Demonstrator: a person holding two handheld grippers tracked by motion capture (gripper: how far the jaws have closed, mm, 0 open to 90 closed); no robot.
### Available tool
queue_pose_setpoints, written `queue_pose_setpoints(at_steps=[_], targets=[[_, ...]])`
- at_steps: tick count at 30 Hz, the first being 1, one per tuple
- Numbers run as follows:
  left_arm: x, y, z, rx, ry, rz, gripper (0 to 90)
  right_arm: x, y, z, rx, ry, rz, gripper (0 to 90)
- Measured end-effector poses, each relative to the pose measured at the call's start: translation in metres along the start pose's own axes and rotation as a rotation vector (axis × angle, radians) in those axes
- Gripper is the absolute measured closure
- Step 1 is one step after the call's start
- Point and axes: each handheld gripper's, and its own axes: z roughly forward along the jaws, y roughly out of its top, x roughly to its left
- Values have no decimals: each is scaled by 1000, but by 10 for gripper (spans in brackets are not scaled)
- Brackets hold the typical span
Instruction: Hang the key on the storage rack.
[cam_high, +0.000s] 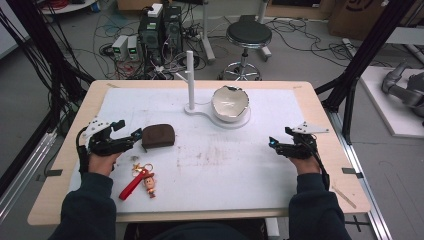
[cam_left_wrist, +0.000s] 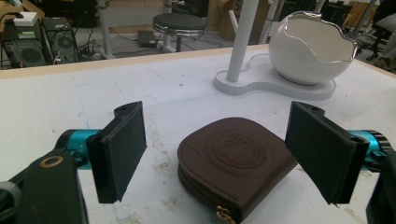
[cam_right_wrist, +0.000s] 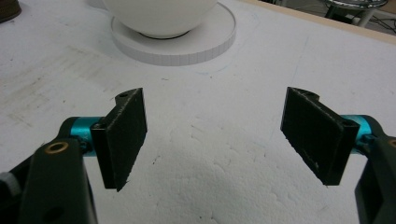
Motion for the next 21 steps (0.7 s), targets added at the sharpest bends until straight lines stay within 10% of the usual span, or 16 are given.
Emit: queue_pose_setpoints(at_steps=[21], targets=[[-32, -3, -4, 151, -109, 6, 357, 4, 1, -7, -17, -11, -17, 238]])
